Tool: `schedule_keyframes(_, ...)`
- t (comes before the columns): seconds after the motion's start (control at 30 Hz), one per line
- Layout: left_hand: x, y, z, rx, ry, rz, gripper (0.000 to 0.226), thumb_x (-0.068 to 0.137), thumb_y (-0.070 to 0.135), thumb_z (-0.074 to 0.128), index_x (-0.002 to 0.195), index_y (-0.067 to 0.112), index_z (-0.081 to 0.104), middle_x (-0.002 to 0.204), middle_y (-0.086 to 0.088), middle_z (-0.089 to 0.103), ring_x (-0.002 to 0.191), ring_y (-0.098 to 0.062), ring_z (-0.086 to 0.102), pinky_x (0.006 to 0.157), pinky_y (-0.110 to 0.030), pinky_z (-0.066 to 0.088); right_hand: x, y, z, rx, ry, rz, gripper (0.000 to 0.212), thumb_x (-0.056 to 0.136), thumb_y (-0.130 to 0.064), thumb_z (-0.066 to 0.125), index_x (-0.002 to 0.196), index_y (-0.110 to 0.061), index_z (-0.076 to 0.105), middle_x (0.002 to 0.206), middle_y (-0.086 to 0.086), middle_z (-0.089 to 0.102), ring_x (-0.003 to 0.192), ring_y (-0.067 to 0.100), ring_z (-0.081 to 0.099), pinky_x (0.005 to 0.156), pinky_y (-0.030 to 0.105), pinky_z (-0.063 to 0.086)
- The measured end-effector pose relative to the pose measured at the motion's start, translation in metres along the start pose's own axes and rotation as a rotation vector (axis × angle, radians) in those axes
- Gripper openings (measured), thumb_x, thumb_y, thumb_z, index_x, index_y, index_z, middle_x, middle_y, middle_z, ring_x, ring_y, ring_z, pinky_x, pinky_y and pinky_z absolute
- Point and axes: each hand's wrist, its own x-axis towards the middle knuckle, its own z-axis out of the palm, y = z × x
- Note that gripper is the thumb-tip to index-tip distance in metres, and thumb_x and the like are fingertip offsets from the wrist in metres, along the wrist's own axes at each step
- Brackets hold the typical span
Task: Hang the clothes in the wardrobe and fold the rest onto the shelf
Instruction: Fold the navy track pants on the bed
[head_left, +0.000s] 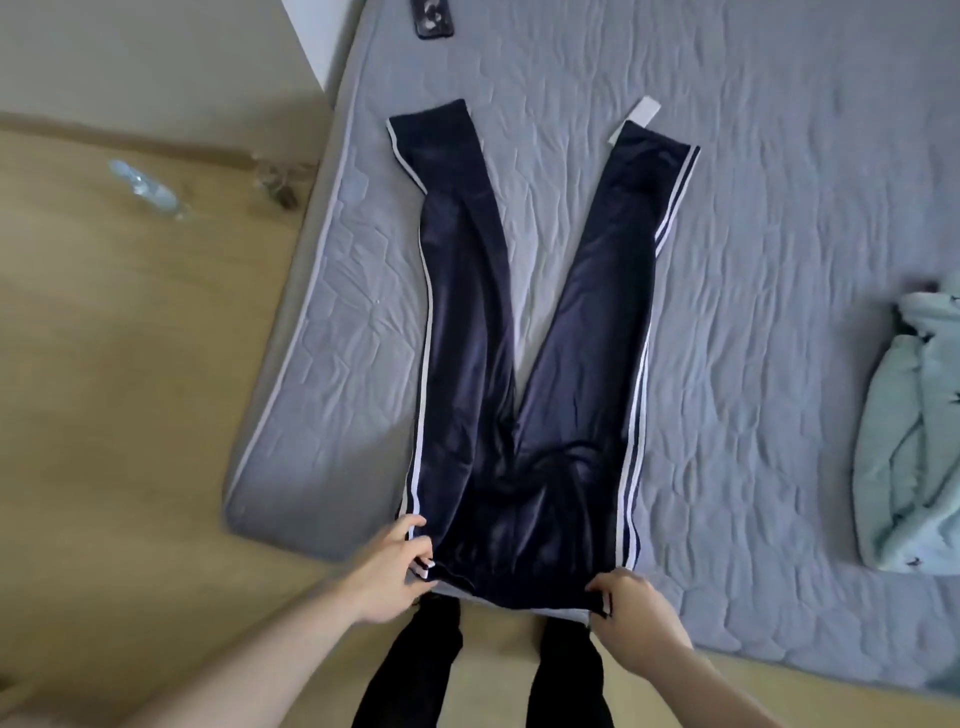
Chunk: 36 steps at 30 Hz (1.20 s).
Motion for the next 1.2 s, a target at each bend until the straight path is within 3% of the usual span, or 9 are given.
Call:
schedule_keyframes(0.13,0.015,-0.027,0.051,0.093,-0.044,-0.089,0.021,0.096,0.028,0.064,0.116,0.025,0.060,0.168,0.005,0.010,0.140,-0.021,0.039,0.103,-0.027,0.039,0.031,0.008,0.052,-0.100,-0.080,0.026,0.049,0.092,-0.025,0.058,0.140,-0.032,0.060,0.136,-0.009,0.054,0.122,0.019,0.059,0.097,0.032,0.051)
schedule_keyframes(0.3,0.032,-0.043,0.089,0.045,-0.180,-0.131,0.056,0.091,0.017,0.061,0.143,0.027,0.042,0.165,0.008,-0.018,0.139,-0.023,0.042,0.102,-0.030,0.042,0.058,0.007,0.085,-0.183,-0.215,0.087,0.043,0.091,-0.025,0.053,0.134,-0.028,0.061,0.136,-0.003,0.053,0.122,0.024,0.058,0.097,0.034,0.051)
schedule_keyframes(0.4,0.041,-0.041,0.093,-0.156,0.020,-0.247,0.054,0.089,0.019,0.065,0.138,0.020,0.041,0.155,0.001,0.018,0.104,-0.018,0.059,0.088,-0.029,0.047,0.068,-0.002,0.092,-0.131,-0.202,0.109,0.044,0.092,-0.027,0.056,0.136,-0.027,0.058,0.138,-0.002,0.050,0.119,0.025,0.060,0.096,0.035,0.052)
schedule_keyframes(0.47,0.046,-0.041,0.094,-0.286,0.142,-0.408,0.054,0.089,0.024,0.069,0.134,0.017,0.041,0.141,-0.003,0.036,0.101,-0.020,0.057,0.086,-0.030,0.046,0.075,-0.011,0.092,-0.039,-0.115,0.072,0.052,0.093,-0.024,0.057,0.144,-0.027,0.051,0.145,-0.005,0.043,0.122,0.023,0.058,0.096,0.036,0.051)
schedule_keyframes(0.63,0.058,-0.051,0.113,-0.522,0.023,-0.629,0.053,0.087,0.032,0.075,0.126,0.021,0.041,0.119,0.006,0.052,0.104,-0.017,0.056,0.087,-0.029,0.045,0.097,-0.024,0.085,0.064,0.019,-0.021,0.069,0.094,-0.024,0.058,0.158,-0.027,0.032,0.161,-0.007,0.025,0.139,0.022,0.040,0.109,0.035,0.045)
schedule_keyframes(0.77,0.072,-0.047,0.131,-0.707,-0.036,-0.670,0.046,0.085,0.033,0.077,0.117,0.021,0.046,0.114,0.005,0.063,0.104,-0.018,0.063,0.092,-0.033,0.050,0.116,-0.015,0.086,0.057,-0.148,0.046,0.080,0.092,-0.029,0.061,0.162,-0.026,0.023,0.167,-0.003,0.014,0.144,0.030,0.036,0.116,0.036,0.037)
schedule_keyframes(0.97,0.082,-0.020,0.124,-0.690,0.243,-0.640,0.017,0.083,0.027,0.074,0.093,0.019,0.062,0.089,0.003,0.070,0.087,-0.024,0.067,0.084,-0.040,0.056,0.121,0.002,0.083,0.276,-0.181,0.036,0.071,0.094,-0.030,0.066,0.158,-0.024,0.036,0.165,-0.006,0.021,0.142,0.017,0.043,0.106,0.024,0.040)
schedule_keyframes(1.07,0.072,0.018,0.105,-0.497,0.515,-0.484,0.026,0.078,0.018,0.067,0.079,0.020,0.041,0.070,0.000,0.053,0.066,-0.026,0.052,0.063,-0.042,0.046,0.113,0.014,0.076,0.376,-0.112,0.043,0.058,0.094,-0.024,0.065,0.149,-0.025,0.049,0.154,-0.005,0.041,0.126,0.017,0.053,0.103,0.027,0.045)
schedule_keyframes(1.2,0.060,0.074,0.096,-0.467,0.545,-0.218,0.038,0.087,0.019,0.072,0.115,0.027,0.048,0.096,0.016,0.054,0.081,-0.011,0.052,0.073,-0.035,0.046,0.105,0.033,0.063,0.678,-0.072,0.148,0.048,0.096,-0.011,0.062,0.140,-0.027,0.057,0.135,-0.006,0.058,0.106,0.010,0.063,0.082,0.015,0.051)
